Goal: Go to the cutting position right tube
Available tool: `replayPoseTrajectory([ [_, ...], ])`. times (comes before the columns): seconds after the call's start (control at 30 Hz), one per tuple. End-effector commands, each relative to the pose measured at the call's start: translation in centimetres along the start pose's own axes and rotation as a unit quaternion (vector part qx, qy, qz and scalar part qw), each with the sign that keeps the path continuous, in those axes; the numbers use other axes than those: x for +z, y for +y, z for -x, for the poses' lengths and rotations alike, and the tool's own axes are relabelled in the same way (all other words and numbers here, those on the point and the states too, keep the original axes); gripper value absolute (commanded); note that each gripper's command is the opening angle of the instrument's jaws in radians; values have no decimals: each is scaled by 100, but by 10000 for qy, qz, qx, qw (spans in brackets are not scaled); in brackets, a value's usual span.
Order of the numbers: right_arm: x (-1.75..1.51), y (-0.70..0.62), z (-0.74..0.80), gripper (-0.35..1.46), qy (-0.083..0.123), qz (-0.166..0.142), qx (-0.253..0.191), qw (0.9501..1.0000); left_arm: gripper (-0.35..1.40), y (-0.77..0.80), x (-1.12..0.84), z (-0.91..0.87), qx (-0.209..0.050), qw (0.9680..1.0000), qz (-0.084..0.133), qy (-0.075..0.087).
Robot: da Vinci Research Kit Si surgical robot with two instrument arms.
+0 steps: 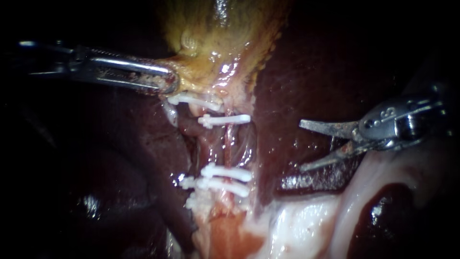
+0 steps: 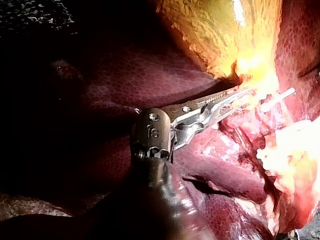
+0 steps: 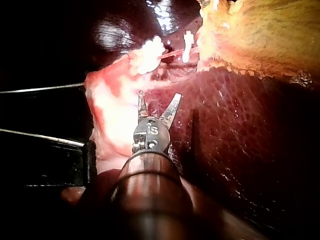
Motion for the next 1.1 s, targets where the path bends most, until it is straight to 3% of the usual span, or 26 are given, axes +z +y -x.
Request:
replayPoseTrajectory([
  [0.03,1,0,0,143,0,-2,2,10000,-35,2,-2,-2,-3,10000,11,-1],
  [0.17,1,0,0,143,0,-1,3,10000,-35,9,-20,-15,-45,10000,83,-23],
  [0.27,2,0,0,143,0,0,5,10000,-35,15,-38,-28,-90,10000,22,-15],
  [0.47,1,1,-1,143,-1,0,-51,10000,-35,25,-67,-49,-103,9999,-39,99],
  [0.7,1,2,-6,143,-4,-41,-30,10000,-35,29,-69,-50,-78,9999,-39,113],
  [0.87,11,3,-20,143,-6,-256,-19,9997,-35,29,-69,-49,-77,9999,-40,113],
  [1.1,47,4,-47,143,-41,-652,634,9958,-35,29,-68,-49,-76,9999,-41,113],
])
